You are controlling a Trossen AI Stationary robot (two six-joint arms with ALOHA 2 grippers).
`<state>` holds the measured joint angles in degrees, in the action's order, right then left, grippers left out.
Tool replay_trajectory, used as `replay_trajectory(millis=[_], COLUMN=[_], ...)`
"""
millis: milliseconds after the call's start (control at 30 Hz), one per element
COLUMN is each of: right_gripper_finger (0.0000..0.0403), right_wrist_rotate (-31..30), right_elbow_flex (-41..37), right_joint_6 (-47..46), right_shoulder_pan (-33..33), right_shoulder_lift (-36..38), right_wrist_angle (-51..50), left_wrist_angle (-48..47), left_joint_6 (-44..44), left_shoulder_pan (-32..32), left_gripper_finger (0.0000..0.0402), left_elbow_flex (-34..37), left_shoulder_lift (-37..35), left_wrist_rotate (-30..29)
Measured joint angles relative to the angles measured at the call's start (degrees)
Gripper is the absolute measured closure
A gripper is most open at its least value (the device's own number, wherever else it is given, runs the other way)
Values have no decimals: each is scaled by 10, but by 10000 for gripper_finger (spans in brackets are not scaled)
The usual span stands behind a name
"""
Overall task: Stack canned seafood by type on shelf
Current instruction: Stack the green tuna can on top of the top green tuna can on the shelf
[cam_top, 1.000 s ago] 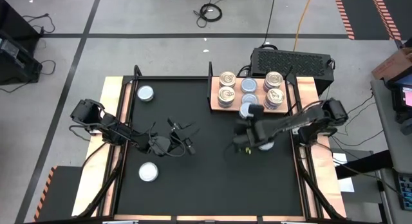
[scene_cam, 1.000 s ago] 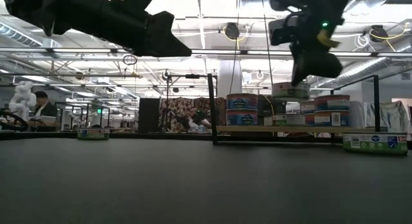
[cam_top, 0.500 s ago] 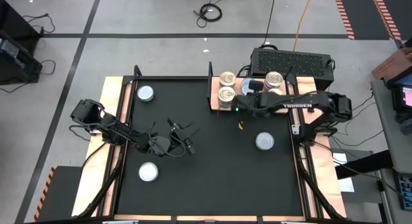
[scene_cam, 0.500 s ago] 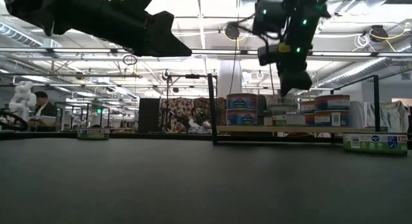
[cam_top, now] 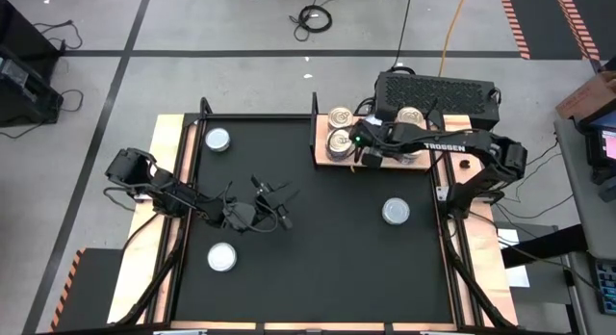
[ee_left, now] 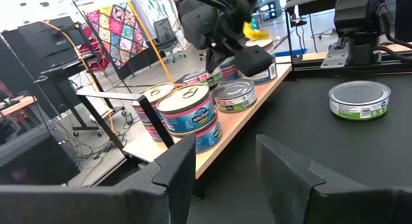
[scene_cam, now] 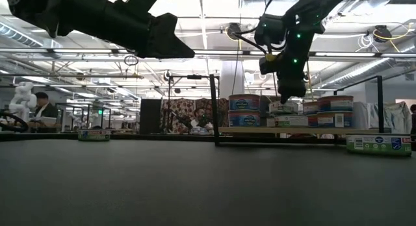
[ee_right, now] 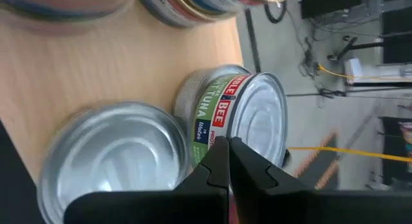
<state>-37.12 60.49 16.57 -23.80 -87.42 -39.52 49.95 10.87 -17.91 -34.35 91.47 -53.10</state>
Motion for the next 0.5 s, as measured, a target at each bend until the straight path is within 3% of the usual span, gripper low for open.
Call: replay_trajectory(millis=[500], right_gripper_finger=[403], right_wrist_rotate=[51], right_elbow_flex=[0], right_joint_6=[6], right_shoulder_pan=[-29], right_shoulder_lift=[0], right_wrist_angle=[21], left_wrist_angle=[0], left_joint_6=[0], left_shoulder_pan=[0], left_gripper_finger=[237], left_elbow_flex=[0], left_shoulder_lift=[0], left_wrist_rotate=[4])
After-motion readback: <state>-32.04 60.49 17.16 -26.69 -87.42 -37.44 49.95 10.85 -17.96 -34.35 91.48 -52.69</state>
